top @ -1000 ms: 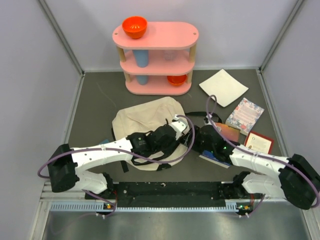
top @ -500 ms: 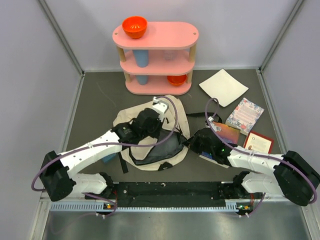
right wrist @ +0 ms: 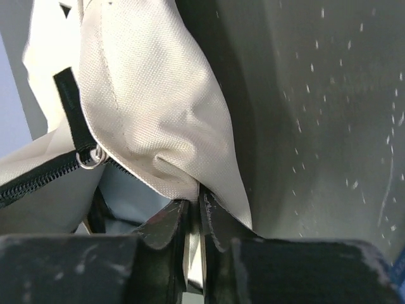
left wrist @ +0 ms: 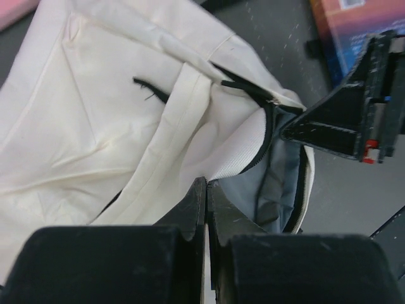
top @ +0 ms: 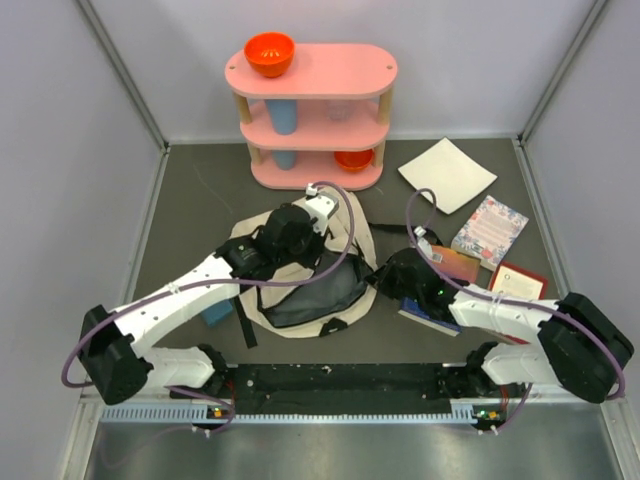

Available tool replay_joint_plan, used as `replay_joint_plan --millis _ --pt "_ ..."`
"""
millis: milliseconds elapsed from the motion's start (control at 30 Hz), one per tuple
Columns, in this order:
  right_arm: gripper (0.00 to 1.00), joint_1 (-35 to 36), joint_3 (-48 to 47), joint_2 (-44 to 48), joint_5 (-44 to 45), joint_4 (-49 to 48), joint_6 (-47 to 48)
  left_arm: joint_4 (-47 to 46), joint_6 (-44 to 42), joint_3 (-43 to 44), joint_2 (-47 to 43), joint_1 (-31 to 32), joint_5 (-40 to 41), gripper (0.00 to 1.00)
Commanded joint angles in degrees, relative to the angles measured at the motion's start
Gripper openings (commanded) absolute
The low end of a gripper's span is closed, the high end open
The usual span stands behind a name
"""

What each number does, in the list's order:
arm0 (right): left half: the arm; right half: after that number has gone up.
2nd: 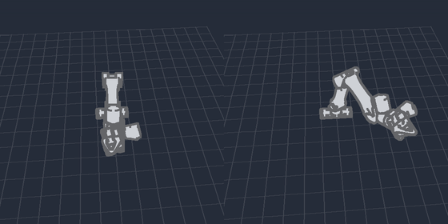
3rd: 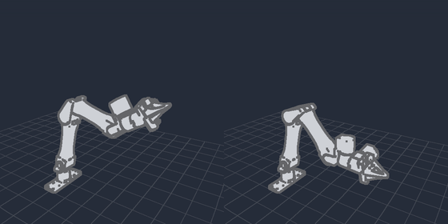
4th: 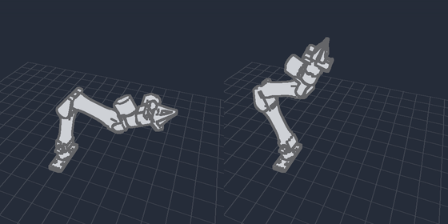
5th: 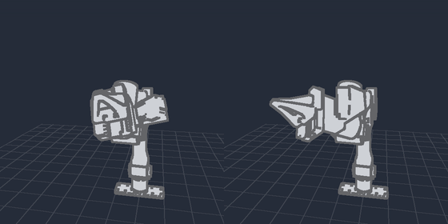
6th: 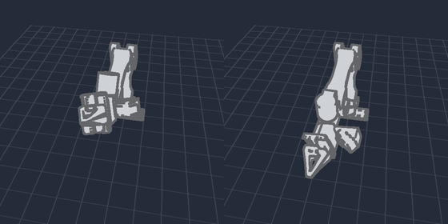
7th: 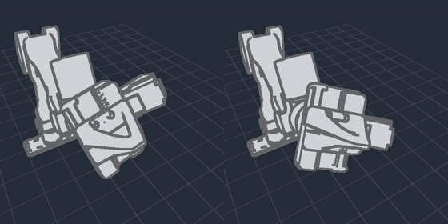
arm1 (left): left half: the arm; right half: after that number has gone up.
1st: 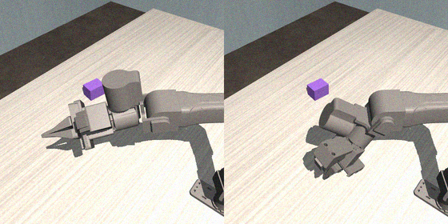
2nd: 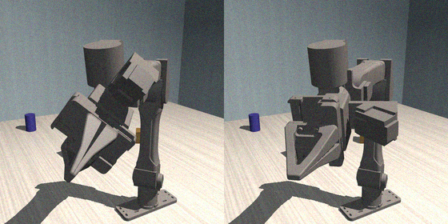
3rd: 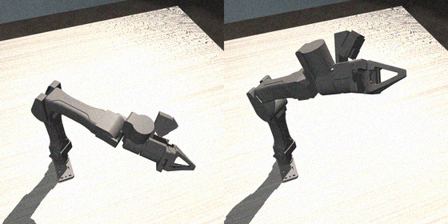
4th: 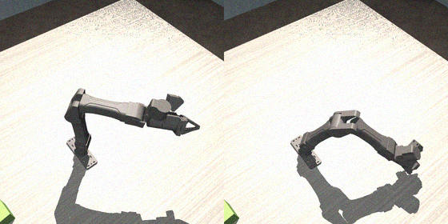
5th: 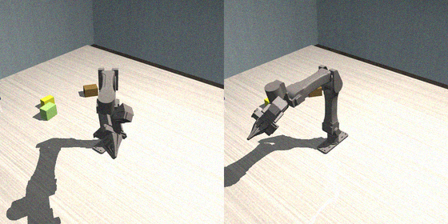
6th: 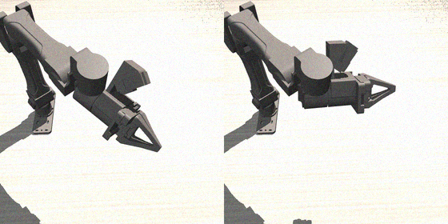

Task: Pack the student bag
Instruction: Unzip the student bag at the center of the board.

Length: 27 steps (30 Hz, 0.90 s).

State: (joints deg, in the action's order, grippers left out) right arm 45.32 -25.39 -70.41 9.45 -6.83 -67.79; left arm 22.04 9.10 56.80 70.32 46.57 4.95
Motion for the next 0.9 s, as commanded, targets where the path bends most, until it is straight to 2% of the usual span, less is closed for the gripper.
replay_joint_plan --millis 0,33,67,133,167,233,267,367,433,467,533,667,767,867 --pt "0.15 -3.8 -4.9 -1.6 4.2 6.2 5.5 -2.3 -5.2 10.3 1.6 -1.3 -1.7 0.00" --pt "0.20 -4.6 -6.7 -0.9 4.3 9.6 7.7 -2.0 -5.5 12.0 3.7 -1.3 -2.7 0.00" --pt "0.38 -4.7 -7.3 0.4 5.3 11.2 8.5 -1.8 -5.8 12.4 4.7 -1.3 -2.9 0.00" --pt "0.65 -4.8 -7.0 6.7 8.9 14.2 10.8 0.0 -5.2 12.4 6.9 -1.4 -2.2 0.00" --pt "0.79 -5.2 -6.6 9.0 9.7 17.4 11.3 0.5 -4.7 11.8 7.3 -1.3 -2.0 0.04" --pt "0.84 -5.9 -5.4 16.7 12.2 21.6 11.5 0.7 -3.7 8.9 7.0 -1.4 -2.4 0.18" --pt "0.86 -6.8 -4.9 19.0 13.0 26.2 11.5 0.5 -3.0 7.9 6.8 -1.4 -3.4 0.22" --pt "0.90 -9.0 -2.8 28.3 15.7 34.1 10.3 -0.9 -1.5 3.9 4.9 -1.4 -4.7 0.55" --pt "0.91 -10.4 -0.9 34.3 16.1 36.2 10.3 -0.9 -1.1 2.6 3.6 -1.3 -6.9 0.64" --pt "0.93 -11.1 -0.5 35.8 16.3 37.1 10.0 -0.8 -0.9 2.4 3.2 -1.3 -7.1 0.74" --pt "0.95 -13.8 0.9 39.5 15.6 38.9 9.8 -1.0 -0.7 2.2 2.2 -1.4 -8.6 0.84" --pt "0.96 -17.5 1.1 41.4 14.7 41.8 10.1 -3.2 -0.1 3.1 2.3 -1.4 -12.1 0.97" --pt "0.99 -21.8 0.4 40.4 14.2 43.5 11.0 -3.7 1.6 6.0 3.5 -1.3 -14.7 0.99" --pt "0.99 -27.5 -1.1 37.0 7.1 42.3 15.9 -7.1 3.5 7.9 5.1 -1.3 -16.5 0.99"
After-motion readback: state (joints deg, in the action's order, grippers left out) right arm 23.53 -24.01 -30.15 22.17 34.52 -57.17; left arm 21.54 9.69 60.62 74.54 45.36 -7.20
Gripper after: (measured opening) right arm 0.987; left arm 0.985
